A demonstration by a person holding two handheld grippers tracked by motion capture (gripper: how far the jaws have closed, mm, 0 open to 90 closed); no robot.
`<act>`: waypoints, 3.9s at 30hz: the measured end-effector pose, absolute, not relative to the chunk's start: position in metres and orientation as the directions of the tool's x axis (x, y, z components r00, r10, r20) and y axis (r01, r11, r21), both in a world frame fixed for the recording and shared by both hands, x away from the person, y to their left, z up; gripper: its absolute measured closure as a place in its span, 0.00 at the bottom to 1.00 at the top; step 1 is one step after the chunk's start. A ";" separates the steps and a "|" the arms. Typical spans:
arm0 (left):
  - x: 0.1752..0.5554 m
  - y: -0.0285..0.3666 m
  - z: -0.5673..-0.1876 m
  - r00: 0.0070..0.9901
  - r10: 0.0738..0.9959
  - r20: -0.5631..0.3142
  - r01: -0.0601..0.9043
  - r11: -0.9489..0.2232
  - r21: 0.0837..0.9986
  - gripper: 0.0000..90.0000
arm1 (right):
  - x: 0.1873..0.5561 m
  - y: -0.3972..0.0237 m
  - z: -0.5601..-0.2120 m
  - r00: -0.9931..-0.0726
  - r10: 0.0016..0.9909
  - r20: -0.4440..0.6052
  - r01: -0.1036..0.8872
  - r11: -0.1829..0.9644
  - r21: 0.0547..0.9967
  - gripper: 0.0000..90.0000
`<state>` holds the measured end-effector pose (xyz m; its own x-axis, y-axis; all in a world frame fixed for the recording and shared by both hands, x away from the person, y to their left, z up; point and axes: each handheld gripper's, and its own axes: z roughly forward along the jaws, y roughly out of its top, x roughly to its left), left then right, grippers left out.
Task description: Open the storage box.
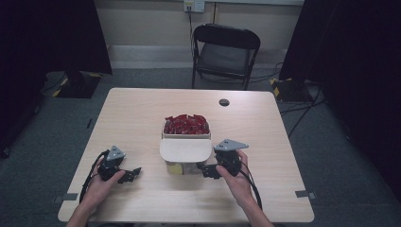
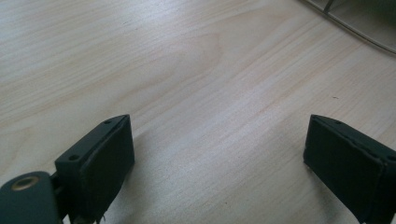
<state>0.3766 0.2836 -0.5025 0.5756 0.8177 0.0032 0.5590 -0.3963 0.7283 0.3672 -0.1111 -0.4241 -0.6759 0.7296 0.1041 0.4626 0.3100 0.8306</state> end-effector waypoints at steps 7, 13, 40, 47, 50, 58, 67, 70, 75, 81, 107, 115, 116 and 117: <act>0.377 0.284 -0.502 0.576 0.818 0.004 0.559 -0.397 0.728 0.09 | 0.369 -0.111 -0.421 -0.671 0.734 0.109 0.461 0.298 0.836 0.15; 0.377 0.284 -0.503 0.576 0.817 0.004 0.558 -0.397 0.729 0.09 | 0.371 -0.110 -0.417 -0.668 0.735 0.117 0.463 0.288 0.838 0.15; 0.377 0.284 -0.502 0.575 0.818 0.004 0.559 -0.397 0.728 0.09 | 0.394 -0.108 -0.399 -0.659 0.744 0.115 0.447 0.264 0.854 0.15; 0.377 0.284 -0.503 0.575 0.818 0.004 0.559 -0.396 0.728 0.09 | 0.400 -0.109 -0.396 -0.660 0.742 0.119 0.449 0.262 0.855 0.15; 0.377 0.284 -0.502 0.575 0.818 0.004 0.559 -0.396 0.728 0.09 | 0.402 -0.109 -0.396 -0.661 0.740 0.123 0.448 0.258 0.856 0.15; 0.377 0.284 -0.502 0.575 0.818 0.004 0.559 -0.396 0.728 0.09 | 0.406 -0.110 -0.397 -0.659 0.739 0.142 0.451 0.237 0.860 0.14; 0.377 0.284 -0.502 0.575 0.818 0.004 0.559 -0.397 0.728 0.09 | 0.412 -0.111 -0.396 -0.652 0.743 0.147 0.451 0.225 0.864 0.14; 0.377 0.284 -0.502 0.575 0.818 0.004 0.559 -0.397 0.728 0.09 | 0.414 -0.111 -0.395 -0.648 0.746 0.149 0.452 0.220 0.864 0.14; 0.377 0.284 -0.503 0.576 0.818 0.003 0.559 -0.396 0.728 0.09 | 0.417 -0.111 -0.396 -0.647 0.747 0.156 0.455 0.213 0.865 0.14; 0.377 0.284 -0.503 0.575 0.818 0.004 0.559 -0.396 0.728 0.09 | 0.421 -0.113 -0.399 -0.638 0.753 0.160 0.464 0.211 0.860 0.13; 0.376 0.283 -0.502 0.566 0.824 0.003 0.563 -0.390 0.729 0.10 | 0.434 -0.119 -0.407 -0.551 0.805 0.221 0.519 0.123 0.846 0.03; 0.375 0.285 -0.500 0.549 0.836 -0.012 0.576 -0.368 0.730 0.17 | 0.433 -0.121 -0.408 -0.537 0.811 0.231 0.527 0.109 0.843 0.03; 0.374 0.286 -0.499 0.537 0.843 -0.032 0.588 -0.347 0.731 0.17 | 0.434 -0.121 -0.408 -0.540 0.811 0.224 0.525 0.117 0.843 0.02; 0.374 0.286 -0.499 0.534 0.845 -0.038 0.594 -0.343 0.727 0.17 | 0.434 -0.121 -0.409 -0.542 0.810 0.225 0.525 0.117 0.843 0.02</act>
<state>0.3741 0.2857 -0.4987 0.5341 0.8446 -0.0382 0.5944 -0.3430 0.7273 0.4340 -0.1211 -0.4085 -0.5415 0.8100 0.2250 0.5252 0.1170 0.8429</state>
